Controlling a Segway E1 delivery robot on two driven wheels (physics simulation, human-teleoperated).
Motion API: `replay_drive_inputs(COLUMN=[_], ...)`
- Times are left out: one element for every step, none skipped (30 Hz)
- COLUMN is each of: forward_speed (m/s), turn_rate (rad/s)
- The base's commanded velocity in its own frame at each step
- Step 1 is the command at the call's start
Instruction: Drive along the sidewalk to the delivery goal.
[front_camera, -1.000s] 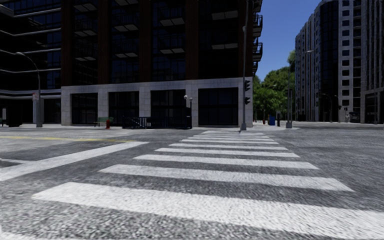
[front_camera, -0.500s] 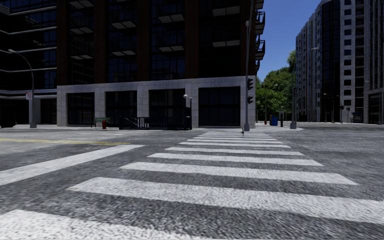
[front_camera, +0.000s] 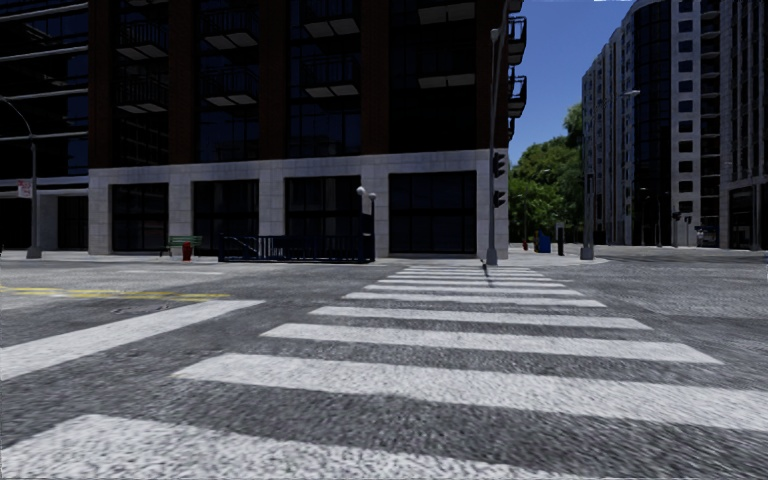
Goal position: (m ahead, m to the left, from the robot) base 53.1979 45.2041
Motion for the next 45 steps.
replay_drive_inputs(forward_speed=[2.0, 2.0, 2.0, 2.0, 2.0, 2.0, 2.0, 2.0, 2.0, 2.0, 2.0, 2.0, 2.0, 2.0, 2.0, 2.0, 2.0, 2.0, 2.0, 2.0, 2.0, 2.0, 2.0, 2.0, 2.0, 2.0, 2.0, 2.0, 2.0, 2.0, 2.0, 2.0, 2.0, 2.0, 2.0, 2.0, 2.0, 2.0, 2.0, 2.0, 2.0, 2.0, 2.0, 2.0, 2.0], turn_rate=[-0.25, -0.25, -0.25, -0.25, -0.25, -0.25, -0.26, -0.26, -0.26, -0.26, -0.26, -0.26, -0.26, -0.26, -0.26, -0.26, -0.26, -0.26, -0.26, -0.26, -0.26, -0.26, -0.26, -0.26, -0.27, -0.27, -0.27, -0.27, -0.22, -0.03, 0.0, 0.0, 0.0, 0.0, 0.0, 0.0, 0.0, 0.0, 0.0, 0.0, 0.0, -0.04, -0.04, -0.12, -0.16])
